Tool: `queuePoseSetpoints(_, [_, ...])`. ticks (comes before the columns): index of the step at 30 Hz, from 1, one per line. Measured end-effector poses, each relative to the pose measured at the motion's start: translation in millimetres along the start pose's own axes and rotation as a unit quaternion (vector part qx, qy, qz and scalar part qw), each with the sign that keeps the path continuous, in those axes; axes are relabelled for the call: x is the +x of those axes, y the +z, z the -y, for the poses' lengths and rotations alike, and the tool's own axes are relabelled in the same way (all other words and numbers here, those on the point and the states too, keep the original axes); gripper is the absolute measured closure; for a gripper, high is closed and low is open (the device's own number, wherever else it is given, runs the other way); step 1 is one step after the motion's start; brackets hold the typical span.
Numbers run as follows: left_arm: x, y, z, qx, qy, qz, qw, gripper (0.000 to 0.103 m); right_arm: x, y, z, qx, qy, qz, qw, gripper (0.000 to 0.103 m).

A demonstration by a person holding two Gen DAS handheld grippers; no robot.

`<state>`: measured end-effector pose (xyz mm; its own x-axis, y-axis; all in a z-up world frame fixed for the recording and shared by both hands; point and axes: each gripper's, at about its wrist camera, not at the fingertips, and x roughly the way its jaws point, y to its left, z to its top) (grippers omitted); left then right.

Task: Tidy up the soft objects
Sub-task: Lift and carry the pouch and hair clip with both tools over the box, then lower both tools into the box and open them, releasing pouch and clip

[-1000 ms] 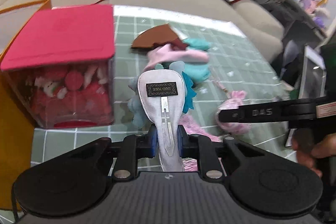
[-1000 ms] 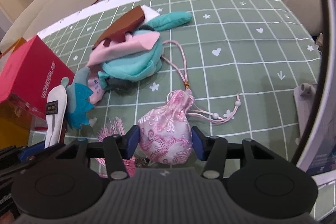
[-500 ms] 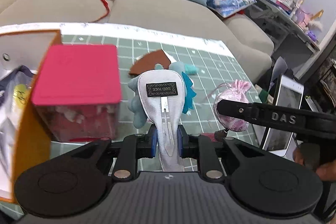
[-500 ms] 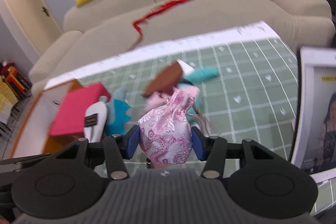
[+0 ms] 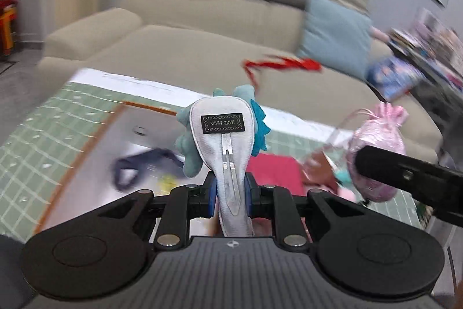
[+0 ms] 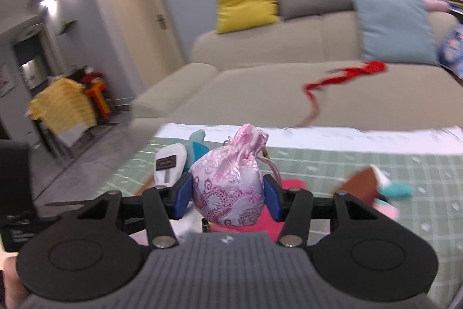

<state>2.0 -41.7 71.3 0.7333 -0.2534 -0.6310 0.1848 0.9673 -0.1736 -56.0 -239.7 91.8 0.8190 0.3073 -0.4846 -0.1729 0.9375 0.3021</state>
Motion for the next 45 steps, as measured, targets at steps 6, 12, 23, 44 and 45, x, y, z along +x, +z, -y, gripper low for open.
queuePoseSetpoints(6, [18.5,7.3,-59.4,-0.047,0.019,-0.030,0.9983,0.082,45.4,8.0,-34.1,0.015,0.036,-0.023,0.999,0.051])
queuePoseSetpoints(12, [50.5,-1.9,-99.8,-0.073,0.040,-0.065,0.9945,0.082,109.9,-10.2,-55.7,0.013,0.037,-0.091,0.995,0.051])
queuePoseSetpoints(23, [78.9,-21.5,-130.6,-0.059,0.087,-0.113,0.9881,0.082,182.6,-50.4,-60.6,0.014,0.021,-0.183,0.983,0.052])
queuePoseSetpoints(44, [101.2,-27.8,-164.4,-0.154,0.042,-0.146,0.9763,0.082,198.7,-88.1,-87.2,-0.106,0.048,-0.214,0.970,0.048])
queuePoseSetpoints(45, [102.0,-27.7,-165.2,-0.155,0.042,-0.147,0.9760,0.082,197.4,-88.2,-87.0,-0.106,0.048,-0.210,0.971,0.048])
